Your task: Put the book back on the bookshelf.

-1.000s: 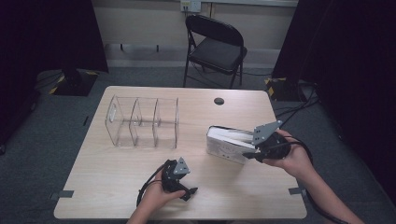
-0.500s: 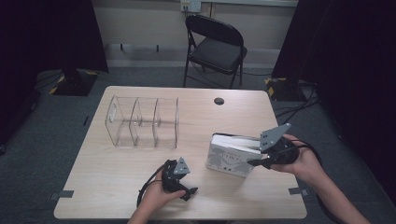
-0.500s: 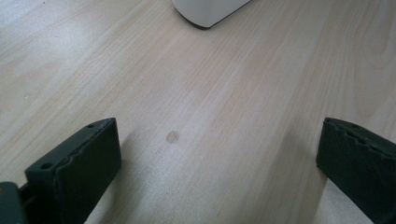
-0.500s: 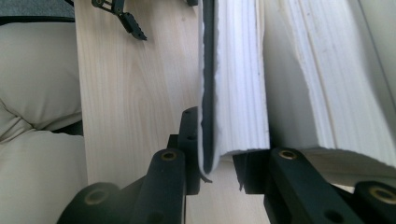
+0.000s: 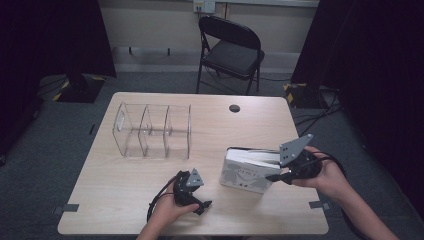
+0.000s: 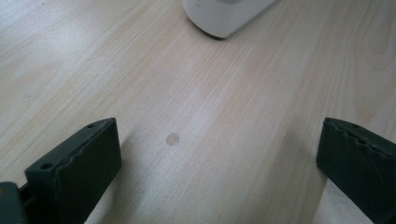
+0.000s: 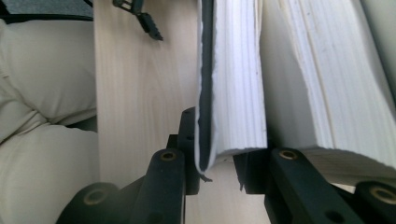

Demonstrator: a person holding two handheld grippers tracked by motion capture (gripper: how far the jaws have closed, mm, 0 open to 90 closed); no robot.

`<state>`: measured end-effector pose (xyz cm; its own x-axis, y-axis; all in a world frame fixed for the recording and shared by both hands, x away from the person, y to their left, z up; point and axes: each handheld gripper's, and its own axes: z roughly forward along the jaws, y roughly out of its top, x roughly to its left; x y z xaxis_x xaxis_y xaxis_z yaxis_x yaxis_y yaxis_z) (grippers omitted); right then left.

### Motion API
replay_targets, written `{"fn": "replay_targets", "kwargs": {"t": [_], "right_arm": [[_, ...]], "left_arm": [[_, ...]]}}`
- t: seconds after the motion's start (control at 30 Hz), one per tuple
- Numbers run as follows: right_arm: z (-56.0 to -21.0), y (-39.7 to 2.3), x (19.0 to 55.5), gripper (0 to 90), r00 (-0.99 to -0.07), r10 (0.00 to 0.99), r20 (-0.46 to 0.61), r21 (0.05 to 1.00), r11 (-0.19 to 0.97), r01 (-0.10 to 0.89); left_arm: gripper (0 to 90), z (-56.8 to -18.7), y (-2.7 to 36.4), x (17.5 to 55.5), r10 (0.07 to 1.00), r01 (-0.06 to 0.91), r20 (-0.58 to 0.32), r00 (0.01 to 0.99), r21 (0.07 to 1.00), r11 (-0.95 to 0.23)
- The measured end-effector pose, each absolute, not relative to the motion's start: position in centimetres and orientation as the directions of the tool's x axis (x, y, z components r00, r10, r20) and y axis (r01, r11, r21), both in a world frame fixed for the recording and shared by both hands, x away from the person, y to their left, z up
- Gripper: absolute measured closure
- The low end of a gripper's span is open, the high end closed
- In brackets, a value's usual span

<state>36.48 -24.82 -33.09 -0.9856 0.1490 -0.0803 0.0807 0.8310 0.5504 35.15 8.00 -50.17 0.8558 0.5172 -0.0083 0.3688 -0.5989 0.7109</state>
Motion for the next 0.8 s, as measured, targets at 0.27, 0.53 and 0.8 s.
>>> {"fn": "replay_targets", "kwargs": {"t": [0.27,0.53,0.8], "right_arm": [[-32.87,-24.74,36.63,74.0,-0.980,0.186,-0.068,0.535,0.836,0.122],[-32.73,-24.71,37.12,73.2,-0.978,0.198,-0.058,0.527,0.838,0.139],[-32.73,-25.11,37.14,71.8,-0.970,0.239,-0.043,0.545,0.820,0.178]], "left_arm": [[0.0,-50.18,7.95,35.12,0.523,0.373,-0.009,0.852,0.713,-0.594],[0.0,-50.16,7.91,35.20,0.521,0.369,-0.006,0.853,0.713,-0.597],[0.0,-50.17,7.90,35.19,0.522,0.372,-0.009,0.853,0.712,-0.595]]}}
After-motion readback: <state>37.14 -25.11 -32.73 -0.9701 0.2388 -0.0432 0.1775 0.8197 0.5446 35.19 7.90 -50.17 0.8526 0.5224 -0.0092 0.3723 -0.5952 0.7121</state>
